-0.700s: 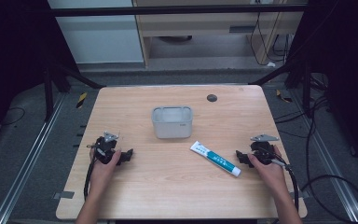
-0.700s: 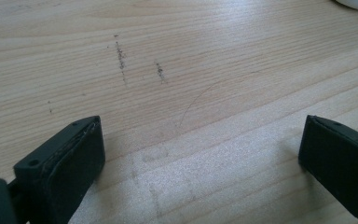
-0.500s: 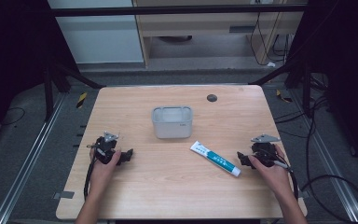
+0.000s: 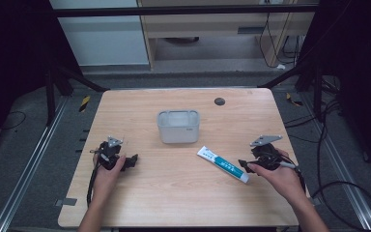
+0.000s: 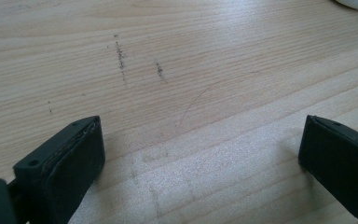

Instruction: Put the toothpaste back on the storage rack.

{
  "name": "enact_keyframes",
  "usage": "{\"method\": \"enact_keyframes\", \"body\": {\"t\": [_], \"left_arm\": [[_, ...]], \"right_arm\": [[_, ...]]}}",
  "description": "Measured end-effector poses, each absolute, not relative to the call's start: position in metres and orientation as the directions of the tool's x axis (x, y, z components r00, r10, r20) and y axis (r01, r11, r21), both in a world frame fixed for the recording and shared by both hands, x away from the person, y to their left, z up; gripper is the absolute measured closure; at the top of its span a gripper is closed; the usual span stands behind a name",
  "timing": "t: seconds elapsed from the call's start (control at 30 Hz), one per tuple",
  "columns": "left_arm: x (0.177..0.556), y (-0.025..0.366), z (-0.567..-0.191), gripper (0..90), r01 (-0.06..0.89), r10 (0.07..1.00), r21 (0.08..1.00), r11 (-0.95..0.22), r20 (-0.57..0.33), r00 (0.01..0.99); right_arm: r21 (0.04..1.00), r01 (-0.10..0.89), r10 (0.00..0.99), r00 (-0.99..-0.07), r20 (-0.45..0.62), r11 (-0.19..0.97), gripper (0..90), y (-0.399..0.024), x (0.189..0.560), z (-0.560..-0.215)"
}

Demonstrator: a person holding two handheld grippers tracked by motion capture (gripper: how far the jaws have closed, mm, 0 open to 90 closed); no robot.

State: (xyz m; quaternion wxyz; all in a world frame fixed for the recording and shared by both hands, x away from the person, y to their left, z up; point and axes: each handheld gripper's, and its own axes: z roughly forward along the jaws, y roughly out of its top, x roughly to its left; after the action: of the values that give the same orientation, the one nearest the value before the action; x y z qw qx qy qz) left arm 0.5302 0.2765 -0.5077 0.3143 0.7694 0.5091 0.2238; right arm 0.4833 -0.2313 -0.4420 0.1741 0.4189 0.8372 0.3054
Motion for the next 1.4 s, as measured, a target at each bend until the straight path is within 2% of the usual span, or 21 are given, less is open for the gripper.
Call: {"method": "enact_keyframes", "body": {"t": [0.3,0.5,0.87,1.4], "left_arm": [[0.530,0.277,-0.508,0.0,0.643,0.924,0.711,-0.284,0.023,0.382],[0.531,0.277,-0.508,0.0,0.644,0.922,0.710,-0.285,0.020,0.386],[0.537,0.276,-0.508,0.0,0.643,0.920,0.709,-0.289,0.021,0.391],[0.537,0.275,-0.508,0.0,0.641,0.921,0.713,-0.285,0.018,0.390]], "right_arm": [[0.593,0.568,0.729,-0.683,-0.047,0.571,42.9,-0.194,0.493,-0.433],[0.558,0.557,0.696,-0.716,-0.053,0.616,45.7,-0.167,0.504,-0.431],[0.429,0.596,0.674,-0.737,-0.044,0.679,52.2,-0.131,0.529,-0.445],[0.313,0.636,0.672,-0.740,-0.012,0.706,55.3,-0.120,0.547,-0.452]]}}
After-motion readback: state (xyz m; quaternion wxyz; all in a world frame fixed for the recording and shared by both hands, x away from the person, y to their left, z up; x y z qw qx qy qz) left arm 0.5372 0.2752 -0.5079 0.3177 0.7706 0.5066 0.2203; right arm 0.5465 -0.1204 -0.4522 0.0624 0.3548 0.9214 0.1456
